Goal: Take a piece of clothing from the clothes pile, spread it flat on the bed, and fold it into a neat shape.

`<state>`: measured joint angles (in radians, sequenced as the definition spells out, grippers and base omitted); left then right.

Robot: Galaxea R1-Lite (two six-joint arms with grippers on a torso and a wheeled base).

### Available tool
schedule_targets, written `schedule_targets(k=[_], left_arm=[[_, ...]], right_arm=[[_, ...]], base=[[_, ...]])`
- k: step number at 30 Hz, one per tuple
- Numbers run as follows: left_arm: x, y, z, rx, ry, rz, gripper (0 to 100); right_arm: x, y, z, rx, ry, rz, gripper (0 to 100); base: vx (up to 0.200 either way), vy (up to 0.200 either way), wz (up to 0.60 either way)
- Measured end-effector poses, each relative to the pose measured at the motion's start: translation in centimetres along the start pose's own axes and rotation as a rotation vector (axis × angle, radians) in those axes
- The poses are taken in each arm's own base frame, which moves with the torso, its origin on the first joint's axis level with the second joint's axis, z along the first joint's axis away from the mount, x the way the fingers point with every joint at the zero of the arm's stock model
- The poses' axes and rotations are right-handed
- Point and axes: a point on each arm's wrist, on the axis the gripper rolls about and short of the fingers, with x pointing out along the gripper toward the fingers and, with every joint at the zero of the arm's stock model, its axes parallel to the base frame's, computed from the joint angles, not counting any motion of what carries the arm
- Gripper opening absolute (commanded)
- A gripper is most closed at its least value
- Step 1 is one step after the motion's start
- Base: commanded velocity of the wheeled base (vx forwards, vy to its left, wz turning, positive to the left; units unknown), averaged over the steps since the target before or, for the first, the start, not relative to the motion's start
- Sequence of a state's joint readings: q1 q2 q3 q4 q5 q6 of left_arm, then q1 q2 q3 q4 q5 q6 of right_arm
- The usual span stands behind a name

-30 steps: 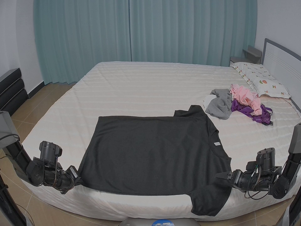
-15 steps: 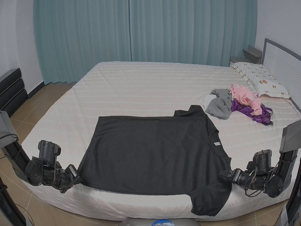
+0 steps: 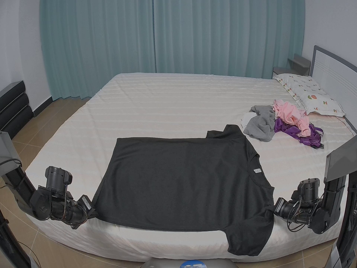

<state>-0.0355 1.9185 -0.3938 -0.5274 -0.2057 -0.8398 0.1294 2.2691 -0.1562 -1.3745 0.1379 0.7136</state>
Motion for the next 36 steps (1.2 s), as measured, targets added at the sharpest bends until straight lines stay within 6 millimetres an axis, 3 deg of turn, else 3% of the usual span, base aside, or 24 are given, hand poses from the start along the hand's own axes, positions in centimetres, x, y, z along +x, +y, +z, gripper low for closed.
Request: schedule_targets(k=[17, 18, 26, 36], left_arm=[[0.1, 0.1, -0.1, 0.001, 0.004, 0.004, 0], [0.1, 0.1, -0.1, 0.001, 0.005, 0.004, 0], [0.1, 0.1, -0.1, 0.001, 0.006, 0.005, 0], [0.1, 0.1, -0.1, 0.001, 0.005, 0.004, 0]], right_arm=[[1.1, 0.8, 1.9, 0.049, -0.089, 0.068, 0], [1.1, 0.8, 2.1, 0.054, -0.091, 0.072, 100], [0.6, 0.4, 2.1, 0.053, -0.084, 0.106, 100], [-2.7, -0.9, 0.4, -0.086, 0.059, 0.199, 100]], base=[[0.000, 0.000, 0.00], [0.000, 0.000, 0.00], [0.000, 0.000, 0.00], [0.000, 0.000, 0.00]])
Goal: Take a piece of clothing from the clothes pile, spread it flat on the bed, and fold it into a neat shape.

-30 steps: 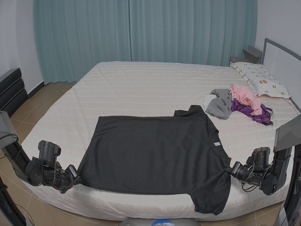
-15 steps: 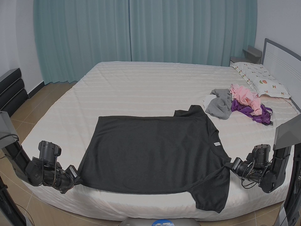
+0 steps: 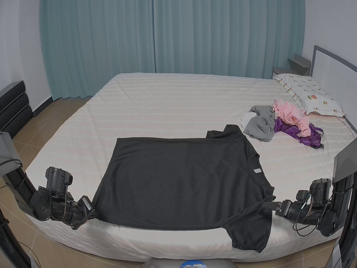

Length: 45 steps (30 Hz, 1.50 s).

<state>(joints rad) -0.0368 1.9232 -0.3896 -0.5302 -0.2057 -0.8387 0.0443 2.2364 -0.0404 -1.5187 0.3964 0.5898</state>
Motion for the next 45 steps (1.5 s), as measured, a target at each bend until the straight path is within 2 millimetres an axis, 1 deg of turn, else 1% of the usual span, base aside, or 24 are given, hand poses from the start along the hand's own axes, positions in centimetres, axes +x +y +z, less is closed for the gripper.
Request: schedule_targets(k=[7, 20, 28, 38, 45], left_arm=[[0.0, 0.0, 0.0, 0.000, 0.001, 0.001, 0], [0.0, 0.0, -0.1, 0.001, 0.005, 0.000, 0], [0.0, 0.0, -0.1, 0.001, 0.004, 0.000, 0], [0.0, 0.0, -0.1, 0.001, 0.005, -0.001, 0], [0.0, 0.0, -0.1, 0.002, 0.009, -0.005, 0]], right_arm=[[-0.4, -0.5, -1.2, -0.006, 0.106, -0.027, 100], [0.1, 0.1, -2.3, -0.029, 0.176, -0.010, 100], [0.3, 0.1, -2.5, -0.036, 0.181, -0.008, 100], [0.5, 0.2, -2.2, -0.044, 0.153, 0.011, 100], [1.1, 0.1, -2.3, -0.061, 0.131, 0.022, 100]], base=[[0.000, 0.000, 0.00], [0.000, 0.000, 0.00], [0.000, 0.000, 0.00], [0.000, 0.000, 0.00], [0.000, 0.000, 0.00]])
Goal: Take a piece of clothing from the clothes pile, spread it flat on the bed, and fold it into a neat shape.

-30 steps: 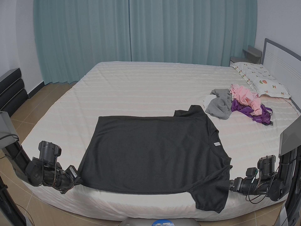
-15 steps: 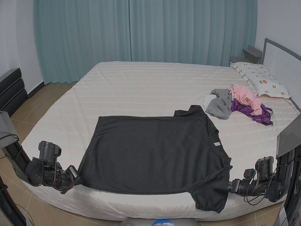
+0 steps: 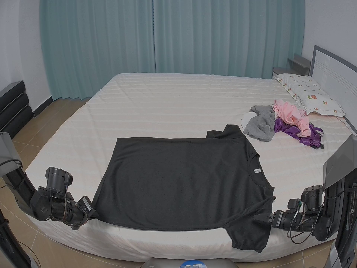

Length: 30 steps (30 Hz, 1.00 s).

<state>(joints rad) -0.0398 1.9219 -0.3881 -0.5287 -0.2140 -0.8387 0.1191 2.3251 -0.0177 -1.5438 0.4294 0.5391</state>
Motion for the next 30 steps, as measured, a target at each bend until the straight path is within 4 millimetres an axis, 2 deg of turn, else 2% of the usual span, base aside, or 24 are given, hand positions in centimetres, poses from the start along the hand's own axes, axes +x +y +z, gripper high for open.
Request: schedule_targets(k=[8, 9, 22, 30], left_arm=[[0.0, 0.0, 0.0, 0.001, 0.000, -0.002, 0], [0.0, 0.0, 0.0, 0.000, 0.000, -0.002, 0], [-0.1, 0.0, 0.0, 0.000, -0.001, -0.002, 0], [-0.2, -0.1, 0.0, 0.003, -0.004, -0.002, 0]], right_arm=[[0.6, -0.2, -0.5, 0.002, 0.017, -0.021, 100], [0.6, -0.2, -0.5, 0.005, 0.015, -0.032, 0], [0.4, -0.3, -0.6, 0.018, 0.001, -0.077, 0], [-0.6, 0.0, -0.3, 0.031, 0.001, -0.099, 0]], base=[[0.000, 0.000, 0.00], [0.000, 0.000, 0.00], [0.000, 0.000, 0.00], [0.000, 0.000, 0.00]])
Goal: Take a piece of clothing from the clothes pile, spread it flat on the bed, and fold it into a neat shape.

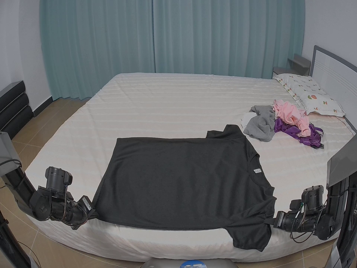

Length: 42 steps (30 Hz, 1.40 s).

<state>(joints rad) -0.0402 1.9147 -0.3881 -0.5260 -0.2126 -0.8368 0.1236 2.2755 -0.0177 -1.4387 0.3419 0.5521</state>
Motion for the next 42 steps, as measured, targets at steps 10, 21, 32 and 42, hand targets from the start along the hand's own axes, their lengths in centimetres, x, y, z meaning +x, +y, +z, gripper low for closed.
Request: schedule_targets(k=[10, 21, 32, 42], left_arm=[[-0.7, 0.3, -0.5, 0.047, -0.004, 0.007, 0], [-2.0, 1.5, -1.8, 0.120, 0.007, 0.029, 0], [-2.8, 2.8, -3.3, 0.175, 0.038, 0.058, 0], [-3.5, 3.8, -4.4, 0.224, 0.063, 0.081, 0]], right_arm=[[-2.5, 0.6, 0.5, -0.003, 0.008, -0.006, 0], [-5.4, -0.3, 0.5, -0.085, 0.056, -0.005, 0], [-7.3, -0.4, -0.6, -0.140, 0.130, -0.043, 0], [-9.0, -0.5, -1.2, -0.187, 0.149, -0.066, 0]], base=[[0.000, 0.000, 0.00], [0.000, 0.000, 0.00], [0.000, 0.000, 0.00], [0.000, 0.000, 0.00]])
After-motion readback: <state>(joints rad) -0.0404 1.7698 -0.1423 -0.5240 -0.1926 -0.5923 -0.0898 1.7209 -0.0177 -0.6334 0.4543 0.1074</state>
